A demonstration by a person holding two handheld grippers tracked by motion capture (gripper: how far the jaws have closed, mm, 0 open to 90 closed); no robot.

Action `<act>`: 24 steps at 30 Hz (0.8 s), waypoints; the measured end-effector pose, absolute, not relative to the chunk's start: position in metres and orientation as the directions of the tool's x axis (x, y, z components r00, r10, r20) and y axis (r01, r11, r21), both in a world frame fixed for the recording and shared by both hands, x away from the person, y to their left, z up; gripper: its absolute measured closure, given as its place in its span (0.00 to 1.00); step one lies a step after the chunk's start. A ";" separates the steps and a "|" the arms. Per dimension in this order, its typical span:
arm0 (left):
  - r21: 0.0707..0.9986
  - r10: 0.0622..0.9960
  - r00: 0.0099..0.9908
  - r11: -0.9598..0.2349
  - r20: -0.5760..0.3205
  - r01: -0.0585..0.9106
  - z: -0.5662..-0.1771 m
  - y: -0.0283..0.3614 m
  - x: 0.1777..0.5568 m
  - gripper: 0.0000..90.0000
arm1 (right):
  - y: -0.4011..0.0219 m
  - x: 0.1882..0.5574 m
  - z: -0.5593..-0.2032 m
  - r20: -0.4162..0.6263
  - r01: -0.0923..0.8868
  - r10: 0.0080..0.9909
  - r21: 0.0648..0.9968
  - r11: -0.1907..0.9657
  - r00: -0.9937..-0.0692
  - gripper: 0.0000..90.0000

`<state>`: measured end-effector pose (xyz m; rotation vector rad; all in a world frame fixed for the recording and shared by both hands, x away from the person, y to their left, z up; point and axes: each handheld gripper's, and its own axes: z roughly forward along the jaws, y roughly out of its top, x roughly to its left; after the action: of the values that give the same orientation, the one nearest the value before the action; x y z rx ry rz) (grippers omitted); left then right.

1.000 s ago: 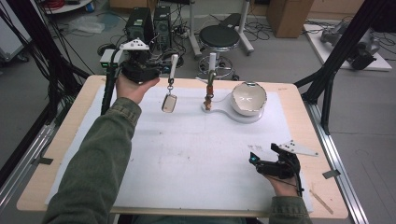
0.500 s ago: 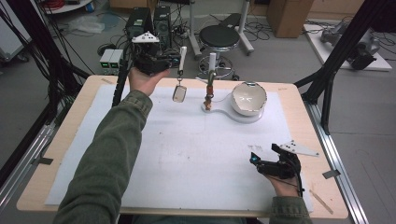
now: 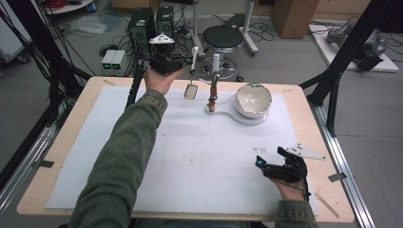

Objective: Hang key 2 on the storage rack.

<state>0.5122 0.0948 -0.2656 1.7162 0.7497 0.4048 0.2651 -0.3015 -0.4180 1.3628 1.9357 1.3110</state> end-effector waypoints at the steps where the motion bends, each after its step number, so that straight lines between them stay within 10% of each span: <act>1: 0.955 0.670 0.734 -0.133 -0.110 0.265 -0.266 0.093 0.513 0.96 | -0.302 0.265 -0.418 0.163 0.482 0.891 0.873 0.070 -0.423 0.04; 24: 0.957 0.661 0.730 -0.064 -0.172 0.283 -0.270 0.075 0.522 0.96 | -0.303 0.264 -0.419 0.176 0.488 0.891 0.871 0.057 -0.418 0.04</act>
<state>0.5215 0.0747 -0.2697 1.6519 0.7693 0.3662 0.2640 -0.3028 -0.4185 1.3774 1.9317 1.3186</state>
